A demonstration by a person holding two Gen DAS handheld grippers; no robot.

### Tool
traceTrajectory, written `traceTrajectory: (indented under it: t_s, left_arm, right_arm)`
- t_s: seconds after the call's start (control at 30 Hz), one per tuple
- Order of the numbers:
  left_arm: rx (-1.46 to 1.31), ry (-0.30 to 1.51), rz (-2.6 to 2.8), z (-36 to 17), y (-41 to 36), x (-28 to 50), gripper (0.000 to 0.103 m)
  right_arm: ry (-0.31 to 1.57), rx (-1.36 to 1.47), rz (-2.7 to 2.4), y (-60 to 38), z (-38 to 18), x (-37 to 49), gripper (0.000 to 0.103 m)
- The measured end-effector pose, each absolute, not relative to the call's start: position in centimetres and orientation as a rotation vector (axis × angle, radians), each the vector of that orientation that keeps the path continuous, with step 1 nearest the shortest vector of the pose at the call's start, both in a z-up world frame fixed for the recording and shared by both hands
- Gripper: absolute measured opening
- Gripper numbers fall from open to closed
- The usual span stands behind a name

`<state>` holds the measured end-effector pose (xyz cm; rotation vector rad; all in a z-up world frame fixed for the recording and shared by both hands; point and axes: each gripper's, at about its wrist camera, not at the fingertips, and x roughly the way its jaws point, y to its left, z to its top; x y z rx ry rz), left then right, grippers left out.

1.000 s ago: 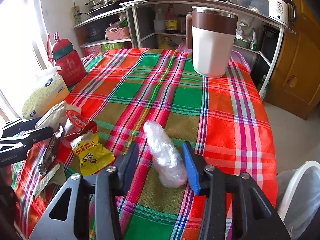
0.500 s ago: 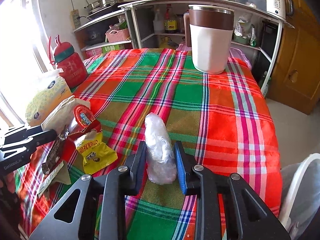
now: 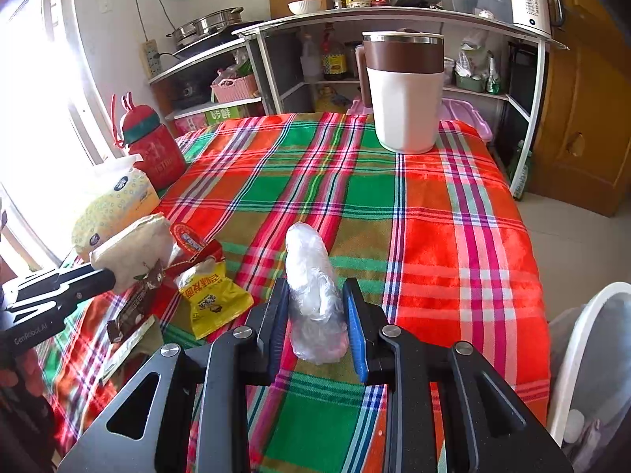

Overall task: Collect trash
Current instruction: 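Grasp the white paper bag with the left tool while the right tool grasps the clear plastic bag, then carry the paper bag and plastic bag over the trash bin with both tools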

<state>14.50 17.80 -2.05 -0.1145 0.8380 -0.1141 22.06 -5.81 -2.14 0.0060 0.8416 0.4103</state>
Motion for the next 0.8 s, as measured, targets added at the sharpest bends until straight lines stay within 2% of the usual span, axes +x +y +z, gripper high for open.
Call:
traceTrajectory:
  t_s: [0.1, 0.17, 0.33, 0.5, 0.57, 0.67, 0.8]
  left_arm:
    - [-0.119, 0.847, -0.101, -2.4, 18.1, 14.5, 0.045]
    - [-0.108, 0.848, -0.089, -2.3, 18.3, 14.8, 0.068]
    - [-0.105, 0.857, -0.08, -2.4, 18.4, 16.6, 0.07]
    - [-0.111, 0.89, -0.099, -3.5, 17.7, 18.2, 0.066]
    - [-0.116, 0.891, -0.105, -3.5, 17.6, 18.2, 0.046]
    - [-0.097, 0.887, -0.089, -3.2, 17.3, 18.1, 0.033]
    - [-0.075, 0.875, -0.085, -2.4, 17.0, 17.7, 0.028]
  right_arm:
    - [0.845, 0.01, 0.412, -5.8, -2.2, 21.9, 0.029]
    - [0.846, 0.014, 0.41, -5.9, -2.3, 21.8, 0.029]
    - [0.848, 0.021, 0.408, -6.0, -2.3, 21.9, 0.029]
    - [0.858, 0.03, 0.402, -6.1, -2.6, 22.0, 0.029]
    - [0.858, 0.033, 0.4, -6.2, -2.6, 22.0, 0.029]
    - [0.858, 0.037, 0.396, -6.3, -2.6, 21.9, 0.029]
    - [0.849, 0.041, 0.397, -6.4, -2.3, 21.6, 0.029]
